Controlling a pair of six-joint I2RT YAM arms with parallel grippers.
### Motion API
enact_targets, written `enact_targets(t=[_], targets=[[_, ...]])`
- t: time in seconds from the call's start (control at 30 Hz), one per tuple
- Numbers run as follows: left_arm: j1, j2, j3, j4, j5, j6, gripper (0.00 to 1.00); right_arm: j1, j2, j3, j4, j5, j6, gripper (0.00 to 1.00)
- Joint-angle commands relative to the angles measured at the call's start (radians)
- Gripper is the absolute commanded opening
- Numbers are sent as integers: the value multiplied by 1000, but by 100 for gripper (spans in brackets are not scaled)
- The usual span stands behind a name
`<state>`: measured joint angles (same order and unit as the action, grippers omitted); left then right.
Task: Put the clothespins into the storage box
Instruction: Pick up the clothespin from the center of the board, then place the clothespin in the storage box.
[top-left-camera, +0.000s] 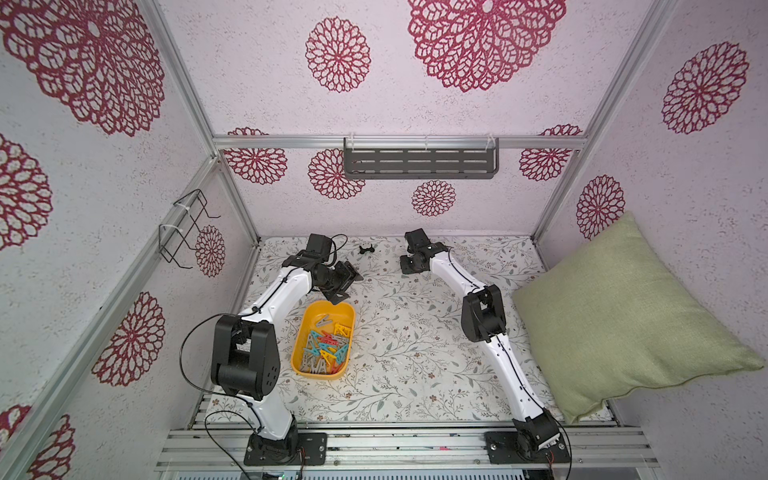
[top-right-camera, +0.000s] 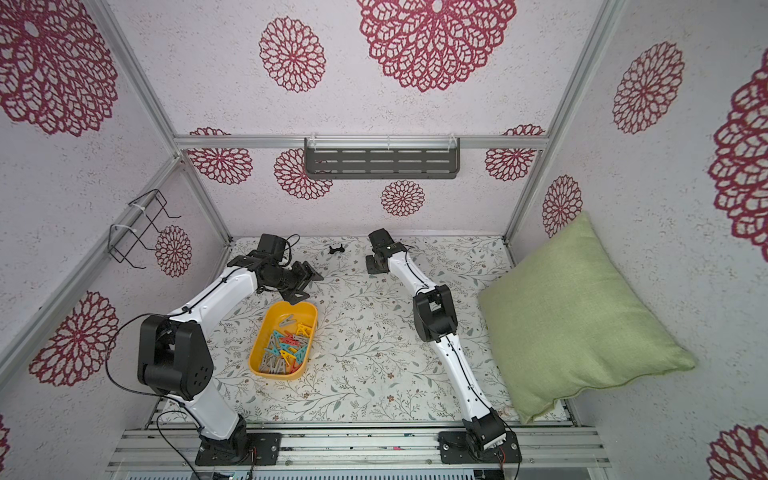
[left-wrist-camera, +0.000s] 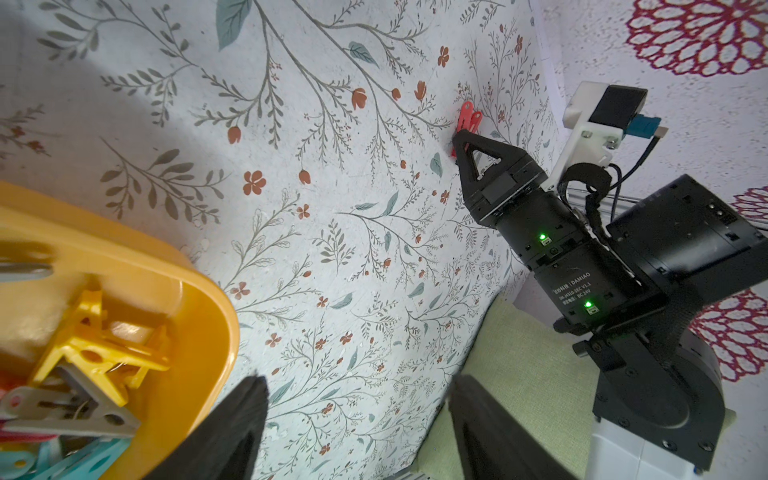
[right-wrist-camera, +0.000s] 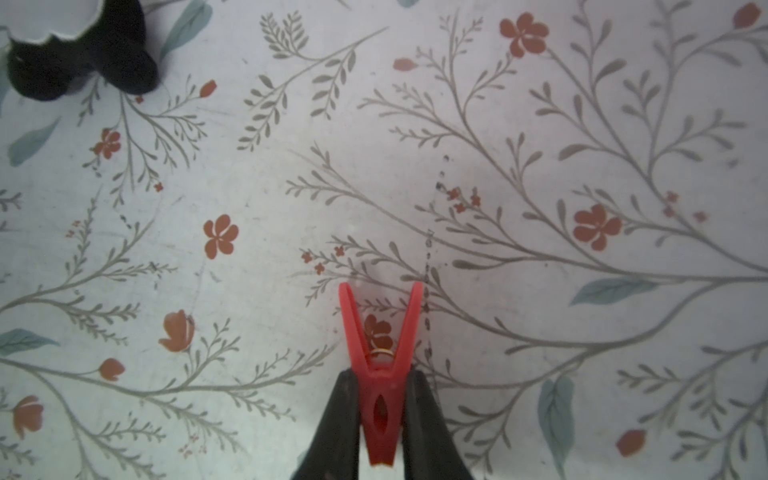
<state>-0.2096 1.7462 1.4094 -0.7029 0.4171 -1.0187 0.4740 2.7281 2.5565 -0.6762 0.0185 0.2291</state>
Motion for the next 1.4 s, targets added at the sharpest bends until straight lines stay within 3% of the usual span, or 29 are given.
enact_targets(t=[0.0,0.4,0.8,1.03,1.23,1.37], targets=[[-12,-17,11,-16,-20,0,76,-2,2,11,-38,-43,18,14],[39,-117,-15,-15,-35,28,76,72,-196,7,-33,-207,66,10],[199,-357,-200,-46,-90,43,77,380,-293,1,-165,-357,-42,7],[297,-538,-331,-103,-119,57,78,525,-311,-70,-155,-337,-38,8],[347,-680,-405,-157,-124,61,79,551,-282,-93,-145,-262,3,9],[356,-737,-426,-187,-127,65,79,549,-265,-80,-141,-216,16,24]])
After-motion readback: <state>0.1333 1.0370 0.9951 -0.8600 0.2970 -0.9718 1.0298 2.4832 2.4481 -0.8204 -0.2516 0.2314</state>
